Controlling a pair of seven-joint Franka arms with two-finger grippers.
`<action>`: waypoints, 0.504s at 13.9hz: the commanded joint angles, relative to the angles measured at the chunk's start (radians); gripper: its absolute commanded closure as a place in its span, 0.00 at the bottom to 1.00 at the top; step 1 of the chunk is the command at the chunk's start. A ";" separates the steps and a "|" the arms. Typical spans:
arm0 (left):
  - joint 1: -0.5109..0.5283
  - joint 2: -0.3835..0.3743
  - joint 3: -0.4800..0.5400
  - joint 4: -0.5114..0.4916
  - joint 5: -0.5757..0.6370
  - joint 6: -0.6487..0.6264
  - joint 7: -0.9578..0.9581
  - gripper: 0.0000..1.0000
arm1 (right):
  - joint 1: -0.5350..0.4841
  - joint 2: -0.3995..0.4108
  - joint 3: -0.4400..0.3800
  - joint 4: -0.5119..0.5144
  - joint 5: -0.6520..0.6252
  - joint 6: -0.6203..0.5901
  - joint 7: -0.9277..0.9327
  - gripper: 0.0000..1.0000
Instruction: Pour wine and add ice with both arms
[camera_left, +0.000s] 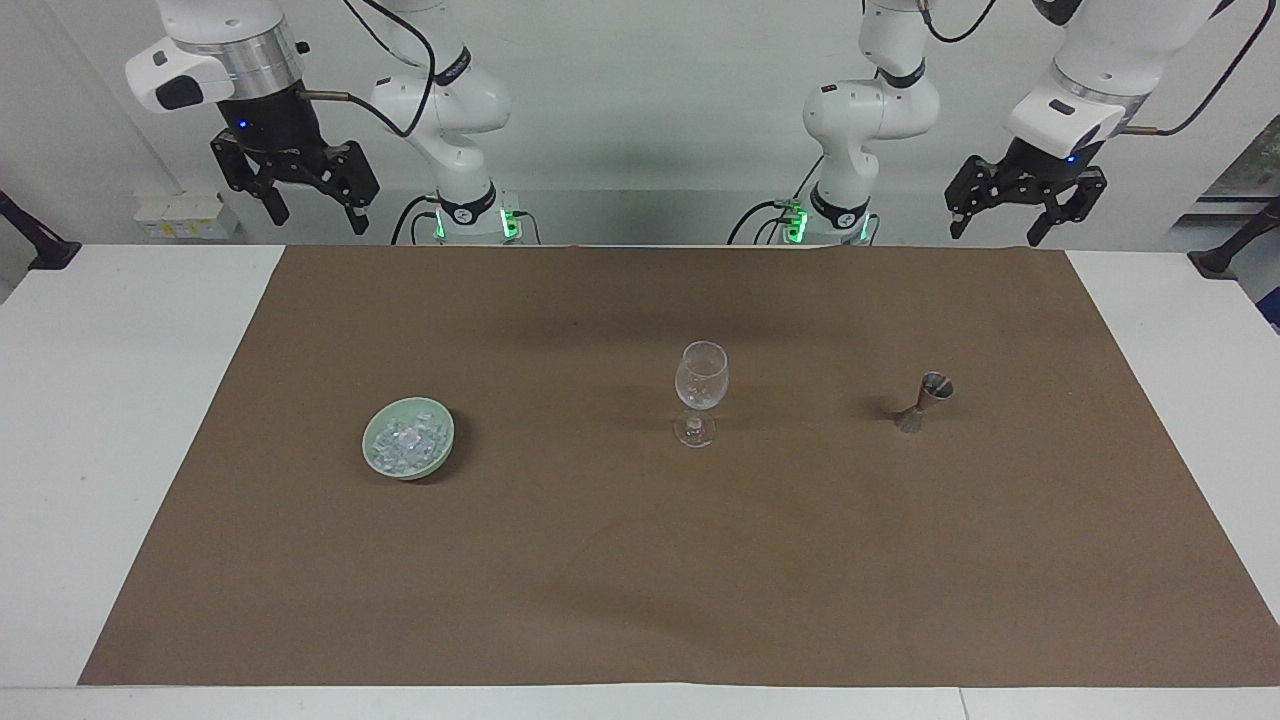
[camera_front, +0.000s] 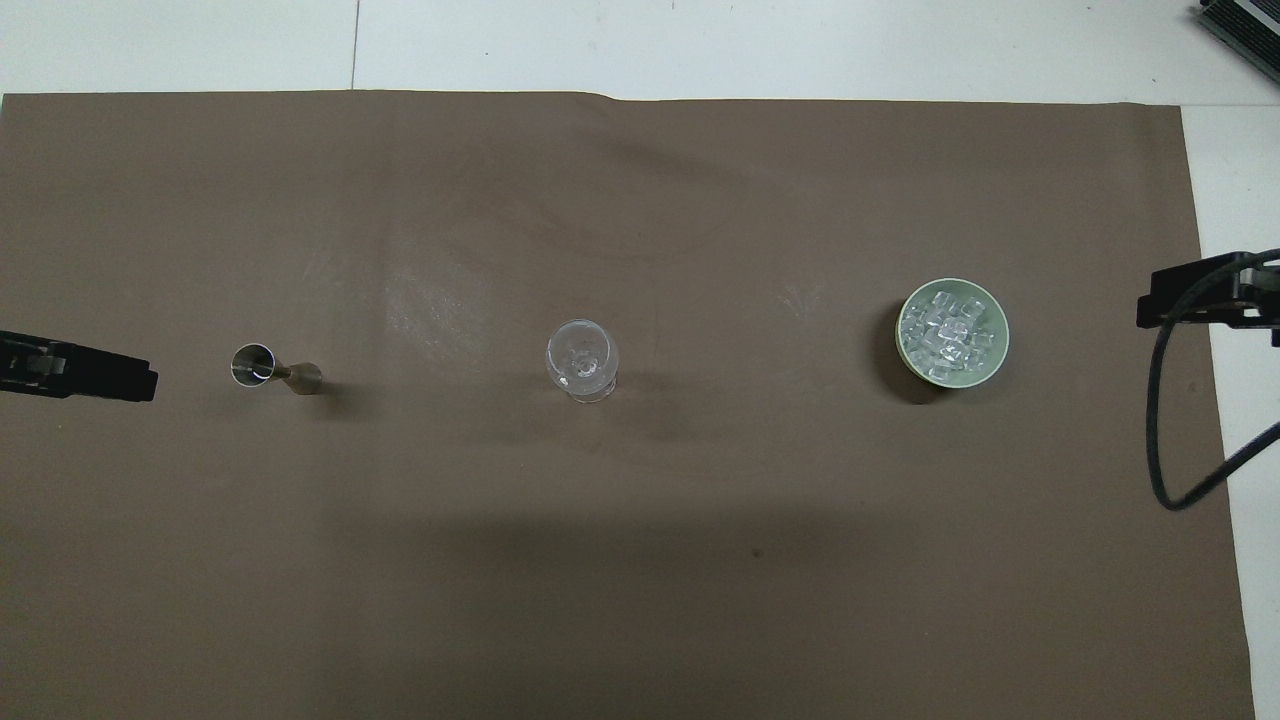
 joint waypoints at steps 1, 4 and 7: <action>-0.015 -0.005 0.012 -0.008 0.018 0.006 0.013 0.00 | -0.011 -0.005 0.002 -0.012 0.027 0.016 -0.013 0.00; -0.019 0.000 0.012 0.005 0.018 0.000 0.005 0.00 | -0.011 -0.005 0.002 -0.012 0.027 0.016 -0.013 0.00; -0.018 0.000 0.012 0.006 0.018 0.004 0.001 0.00 | -0.011 -0.005 0.002 -0.012 0.027 0.016 -0.013 0.00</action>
